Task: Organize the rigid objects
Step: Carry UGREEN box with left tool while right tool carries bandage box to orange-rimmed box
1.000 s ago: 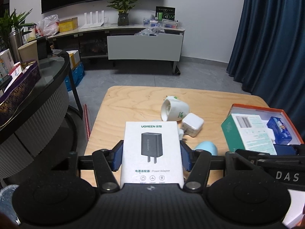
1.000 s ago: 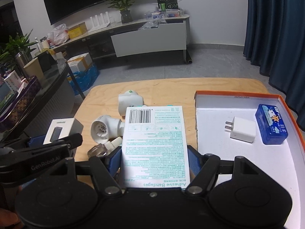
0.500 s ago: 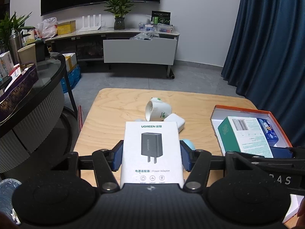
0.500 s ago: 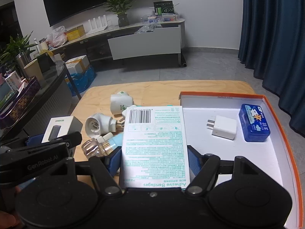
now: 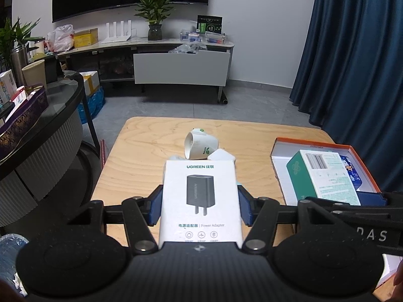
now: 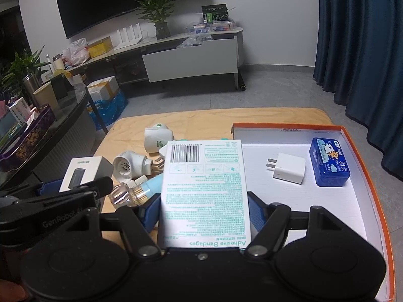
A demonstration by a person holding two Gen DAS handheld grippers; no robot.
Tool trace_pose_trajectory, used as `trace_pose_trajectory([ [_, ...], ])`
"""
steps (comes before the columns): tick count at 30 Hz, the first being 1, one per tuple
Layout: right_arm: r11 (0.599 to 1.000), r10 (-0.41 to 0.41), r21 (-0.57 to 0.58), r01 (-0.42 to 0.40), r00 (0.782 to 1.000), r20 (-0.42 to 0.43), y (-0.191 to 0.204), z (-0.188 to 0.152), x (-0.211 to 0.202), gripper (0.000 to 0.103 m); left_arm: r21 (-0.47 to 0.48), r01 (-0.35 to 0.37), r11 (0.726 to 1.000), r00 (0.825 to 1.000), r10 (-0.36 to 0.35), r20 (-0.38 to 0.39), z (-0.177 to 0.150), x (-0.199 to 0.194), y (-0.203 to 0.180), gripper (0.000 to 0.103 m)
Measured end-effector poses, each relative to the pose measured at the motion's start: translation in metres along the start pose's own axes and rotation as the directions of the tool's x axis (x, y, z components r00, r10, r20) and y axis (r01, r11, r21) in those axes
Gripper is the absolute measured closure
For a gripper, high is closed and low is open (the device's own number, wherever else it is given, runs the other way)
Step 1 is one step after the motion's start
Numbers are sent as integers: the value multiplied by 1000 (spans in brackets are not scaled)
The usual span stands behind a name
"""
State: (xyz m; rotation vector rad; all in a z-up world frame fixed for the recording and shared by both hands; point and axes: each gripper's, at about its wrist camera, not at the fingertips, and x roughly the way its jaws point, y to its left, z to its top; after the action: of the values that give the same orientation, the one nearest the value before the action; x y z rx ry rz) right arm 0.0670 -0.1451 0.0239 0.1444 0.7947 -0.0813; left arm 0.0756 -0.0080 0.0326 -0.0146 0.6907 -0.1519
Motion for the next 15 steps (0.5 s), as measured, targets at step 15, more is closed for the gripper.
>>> trace_pose_trajectory([
  [15,1000,-8,15,8,1000,8,-13,1,-8,19,22,18,1000,1000,-18,1,0,-1,-10,43],
])
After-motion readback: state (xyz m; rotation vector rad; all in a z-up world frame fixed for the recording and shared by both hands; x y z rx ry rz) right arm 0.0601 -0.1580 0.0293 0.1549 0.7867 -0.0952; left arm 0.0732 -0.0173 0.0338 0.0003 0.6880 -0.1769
